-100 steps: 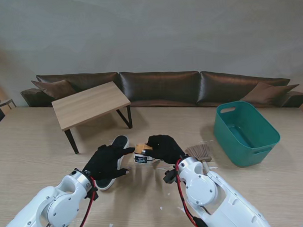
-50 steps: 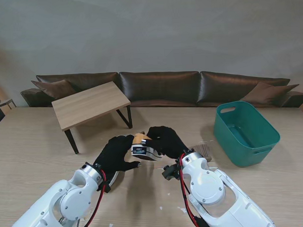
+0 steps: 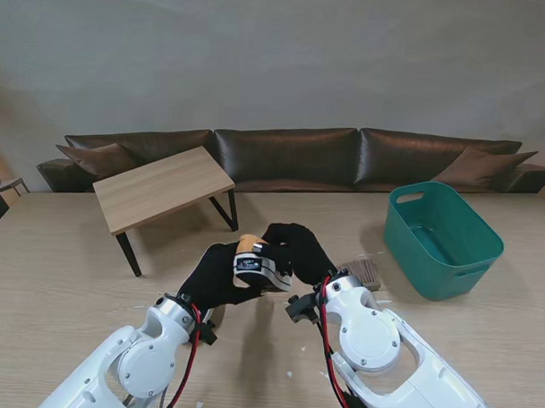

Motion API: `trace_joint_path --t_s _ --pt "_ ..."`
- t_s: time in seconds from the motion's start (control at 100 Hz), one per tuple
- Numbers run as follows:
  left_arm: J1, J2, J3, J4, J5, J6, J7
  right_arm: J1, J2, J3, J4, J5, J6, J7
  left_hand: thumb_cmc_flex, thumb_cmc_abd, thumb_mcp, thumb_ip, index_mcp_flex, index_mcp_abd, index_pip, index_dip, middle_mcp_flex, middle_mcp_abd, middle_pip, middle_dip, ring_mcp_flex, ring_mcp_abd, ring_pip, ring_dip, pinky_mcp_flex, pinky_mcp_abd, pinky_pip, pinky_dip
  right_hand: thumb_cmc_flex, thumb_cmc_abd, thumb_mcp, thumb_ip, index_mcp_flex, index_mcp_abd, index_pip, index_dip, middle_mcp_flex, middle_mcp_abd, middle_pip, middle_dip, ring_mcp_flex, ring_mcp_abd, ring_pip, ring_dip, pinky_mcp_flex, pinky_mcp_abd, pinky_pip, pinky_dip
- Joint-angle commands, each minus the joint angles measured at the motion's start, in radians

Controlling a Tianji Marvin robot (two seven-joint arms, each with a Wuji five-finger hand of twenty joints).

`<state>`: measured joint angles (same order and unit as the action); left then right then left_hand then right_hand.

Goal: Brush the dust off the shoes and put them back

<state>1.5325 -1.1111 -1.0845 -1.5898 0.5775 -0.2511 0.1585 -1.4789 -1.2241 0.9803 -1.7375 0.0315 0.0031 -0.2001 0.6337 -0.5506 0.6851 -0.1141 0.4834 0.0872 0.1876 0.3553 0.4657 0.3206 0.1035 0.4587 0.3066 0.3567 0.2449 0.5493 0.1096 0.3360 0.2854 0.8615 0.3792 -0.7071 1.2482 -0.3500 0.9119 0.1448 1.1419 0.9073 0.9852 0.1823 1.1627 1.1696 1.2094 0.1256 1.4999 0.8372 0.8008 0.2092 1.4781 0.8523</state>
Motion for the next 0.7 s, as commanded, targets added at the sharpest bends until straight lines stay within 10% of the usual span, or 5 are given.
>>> trace_joint_path --t_s 0.0,0.16,0.34,0.5,0.69 --pt "0.006 -0.026 0.012 -0.011 -0.016 -0.017 0.001 -0.008 -0.015 -0.007 -0.022 0.013 -0.008 0.012 -0.004 0.022 0.012 0.003 0.055 -0.044 0.069 0.082 0.039 -0.021 0.011 0.028 0.054 0.013 0.030 0.028 0.012 0.006 0.017 0.038 0.068 0.026 0.067 0.036 0.030 0.103 0.278 0.109 0.026 -0.121 -0.048 -0.008 0.014 -0.002 -0.007 0.015 -0.160 -0.030 -0.025 0.024" --pt "0.005 -0.052 0.032 -0.011 -0.116 -0.038 0.050 -0.012 -0.028 -0.011 -0.019 0.056 -0.008 -0.018 0.215 0.068 -0.179 -0.023 0.200 -0.030 0.383 0.439 0.167 -0.027 0.050 0.081 0.114 0.030 0.086 0.045 0.071 0.032 0.038 0.086 0.074 0.023 0.065 0.036 0.029 0.111 0.273 0.112 0.022 -0.113 -0.049 -0.005 0.009 0.009 -0.005 0.017 -0.169 -0.023 -0.022 0.029" --pt "0.002 -0.072 0.041 -0.015 -0.190 -0.045 0.081 -0.012 -0.043 -0.010 -0.002 0.072 0.008 -0.061 0.426 0.110 -0.208 0.013 0.268 0.045 0.684 0.453 0.489 -0.025 0.151 0.140 0.372 0.066 0.224 0.069 0.242 0.095 0.261 0.157 0.073 0.013 0.020 0.040 0.020 0.070 0.239 0.088 0.015 -0.107 -0.075 -0.035 0.007 0.020 -0.031 0.005 -0.176 0.002 -0.017 0.034" --pt "0.005 -0.073 0.033 -0.032 -0.279 -0.033 0.039 -0.011 -0.048 -0.001 0.013 0.071 0.022 -0.077 0.462 0.099 -0.162 0.015 0.271 0.126 0.713 0.395 0.703 -0.045 0.201 0.314 0.615 0.078 0.333 0.060 0.291 0.138 0.818 -0.138 0.003 0.069 -0.051 0.051 -0.106 0.010 0.127 0.006 -0.083 -0.073 -0.157 -0.167 -0.094 0.083 -0.167 -0.018 -0.265 0.050 -0.049 0.043" --pt "-0.005 -0.068 0.017 -0.034 -0.322 -0.006 -0.007 -0.014 -0.046 0.015 0.033 0.053 0.009 -0.083 0.491 0.069 -0.096 0.010 0.315 0.147 0.694 0.345 0.818 -0.055 0.272 0.296 0.829 0.057 0.423 0.057 0.477 0.156 0.960 -0.233 -0.106 0.192 -0.119 0.215 -0.265 -0.047 -0.299 -0.191 -0.248 -0.044 -0.347 -0.404 -0.300 0.143 -0.452 -0.089 -0.417 0.078 -0.168 0.037"
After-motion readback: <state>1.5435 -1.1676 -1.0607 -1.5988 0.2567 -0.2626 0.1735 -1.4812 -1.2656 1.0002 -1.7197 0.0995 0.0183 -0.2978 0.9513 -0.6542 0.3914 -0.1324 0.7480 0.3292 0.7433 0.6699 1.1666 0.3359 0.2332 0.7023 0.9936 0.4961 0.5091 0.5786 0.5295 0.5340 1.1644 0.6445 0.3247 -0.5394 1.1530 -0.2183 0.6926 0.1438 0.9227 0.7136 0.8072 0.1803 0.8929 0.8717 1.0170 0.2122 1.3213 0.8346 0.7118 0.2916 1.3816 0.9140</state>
